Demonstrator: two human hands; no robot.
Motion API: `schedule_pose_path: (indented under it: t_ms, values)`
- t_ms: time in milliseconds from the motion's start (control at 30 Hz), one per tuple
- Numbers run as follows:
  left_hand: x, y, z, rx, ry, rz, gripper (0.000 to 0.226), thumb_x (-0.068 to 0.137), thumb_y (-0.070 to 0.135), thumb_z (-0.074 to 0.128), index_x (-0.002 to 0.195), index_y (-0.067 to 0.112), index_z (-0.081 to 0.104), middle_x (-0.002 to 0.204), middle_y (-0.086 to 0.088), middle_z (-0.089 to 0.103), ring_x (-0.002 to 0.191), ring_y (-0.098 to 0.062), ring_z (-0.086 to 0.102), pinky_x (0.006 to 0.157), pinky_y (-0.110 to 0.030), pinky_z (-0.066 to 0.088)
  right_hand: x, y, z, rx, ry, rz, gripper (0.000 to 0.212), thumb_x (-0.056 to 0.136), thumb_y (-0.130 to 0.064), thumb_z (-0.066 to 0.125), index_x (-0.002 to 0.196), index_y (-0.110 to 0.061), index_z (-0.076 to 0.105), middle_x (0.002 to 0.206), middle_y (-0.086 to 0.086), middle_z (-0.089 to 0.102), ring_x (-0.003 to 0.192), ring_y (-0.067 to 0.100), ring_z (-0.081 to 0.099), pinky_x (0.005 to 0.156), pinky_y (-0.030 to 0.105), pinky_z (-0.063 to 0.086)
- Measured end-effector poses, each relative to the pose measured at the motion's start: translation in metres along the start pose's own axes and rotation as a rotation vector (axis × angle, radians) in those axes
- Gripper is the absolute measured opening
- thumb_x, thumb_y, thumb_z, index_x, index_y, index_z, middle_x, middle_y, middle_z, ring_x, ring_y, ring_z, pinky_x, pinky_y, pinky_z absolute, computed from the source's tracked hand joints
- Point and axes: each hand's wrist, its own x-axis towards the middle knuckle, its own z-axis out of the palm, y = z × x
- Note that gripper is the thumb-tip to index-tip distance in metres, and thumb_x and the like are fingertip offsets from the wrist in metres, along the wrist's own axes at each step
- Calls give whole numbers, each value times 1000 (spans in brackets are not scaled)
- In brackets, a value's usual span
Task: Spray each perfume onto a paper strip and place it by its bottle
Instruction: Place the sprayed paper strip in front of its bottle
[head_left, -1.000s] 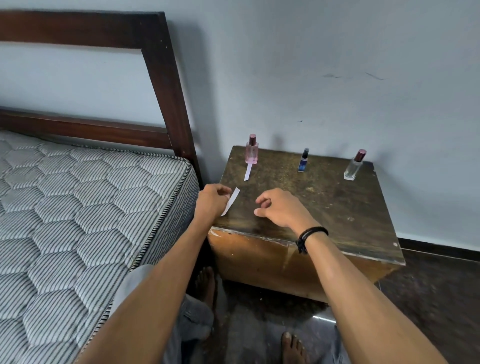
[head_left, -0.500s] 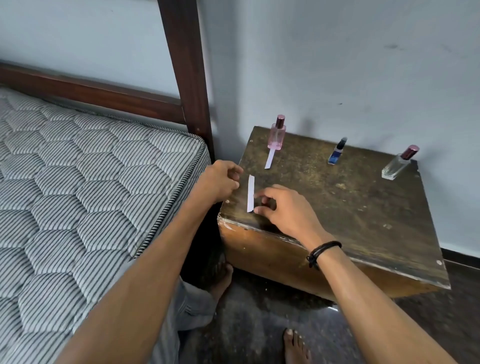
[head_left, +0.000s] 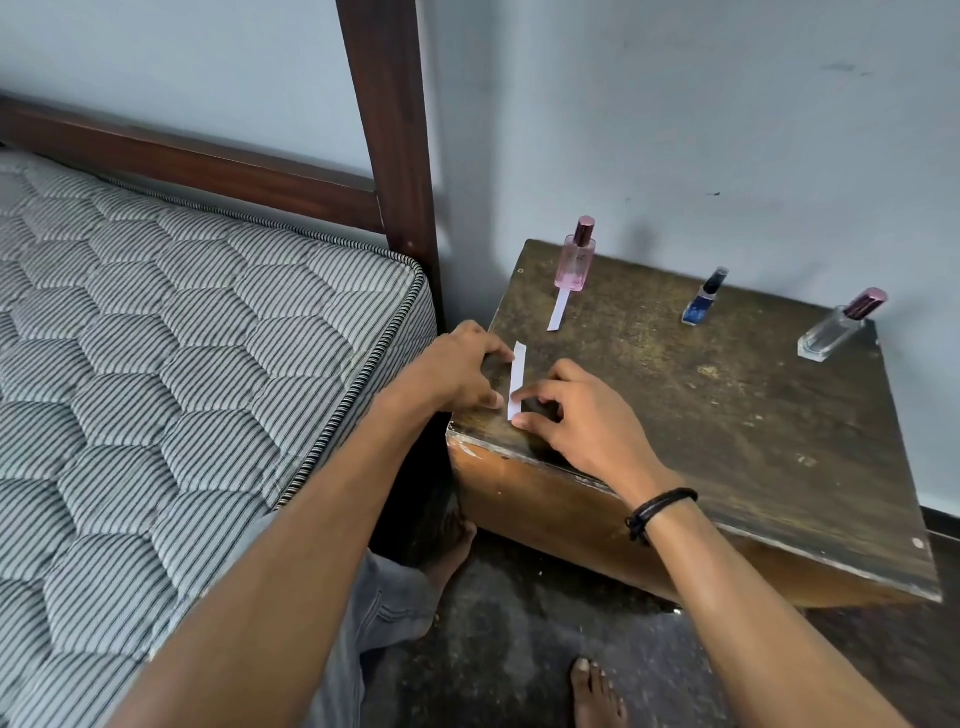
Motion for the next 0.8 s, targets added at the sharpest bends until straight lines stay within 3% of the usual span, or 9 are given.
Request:
schedule_pose_path:
  t_ms: [133,333,433,800]
  values:
    - [0,2,2,18,-2,0,65,76,27,84,135,30,56,136,2,41,127,-21,45,111,-43,40,-2,-1,1,24,47,-16,24,97,-52,63,112,-39,76,93,-12,48,83,7,49,58,24,35]
    - [1,2,4,17,-6,-11,68,74,30,86,135,32,56,137,4,38,129,-21,42,112,-44,38,-3,-4,4,23,97,-41,22,102,-39,59,106,-24,74,94,-14,52,88,14,57,68,38,51]
    - [1,1,5,5,-7,-13,67,74,30,86,134,32,56,136,4,37,128,-21,42,112,-44,39,-3,-5,5,53,118,-32,18,100,-38,63,99,-23,72,89,-17,49,83,10,56,68,34,49]
    - [2,2,4,-1,6,-8,52,84,36,78,132,34,58,141,0,37,133,-23,39,115,-44,35,0,-6,-4,400,128,162,10,89,-38,79,87,-29,77,87,-13,68,79,7,63,69,28,50]
